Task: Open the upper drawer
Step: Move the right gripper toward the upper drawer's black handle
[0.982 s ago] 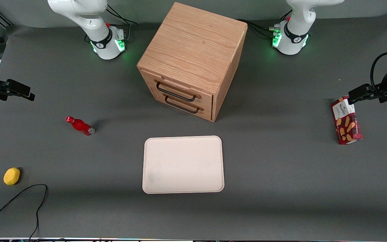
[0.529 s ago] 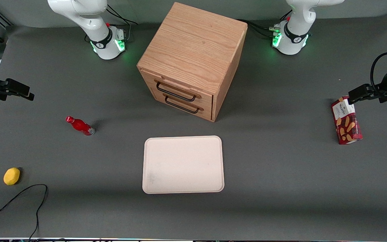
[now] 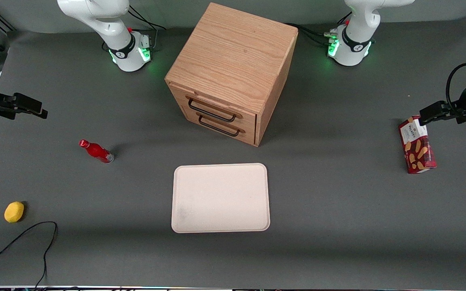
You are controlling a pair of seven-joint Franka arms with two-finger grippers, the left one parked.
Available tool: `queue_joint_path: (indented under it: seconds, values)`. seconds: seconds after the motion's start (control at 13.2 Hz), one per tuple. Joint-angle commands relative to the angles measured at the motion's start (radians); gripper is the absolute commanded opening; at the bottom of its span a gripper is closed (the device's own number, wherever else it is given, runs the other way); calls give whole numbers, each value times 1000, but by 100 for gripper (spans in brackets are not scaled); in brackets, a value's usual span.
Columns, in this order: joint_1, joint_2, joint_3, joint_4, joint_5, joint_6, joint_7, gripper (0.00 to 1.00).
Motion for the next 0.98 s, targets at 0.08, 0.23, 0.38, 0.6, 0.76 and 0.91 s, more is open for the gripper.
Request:
queue_joint_path:
  seconds: [0.08,0.23,0.38,0.6,0.76,0.91]
  values:
    - [7,9,-1,44,64,-19,-5,100]
    - [15,14,7,49,73,-13,-11,100]
    - [16,28,11,61,96,-8,-4,100]
    - [38,66,85,121,96,-10,-11,100]
    - [41,86,152,129,85,-10,-33,100]
    - [42,92,197,135,85,-4,-152,100]
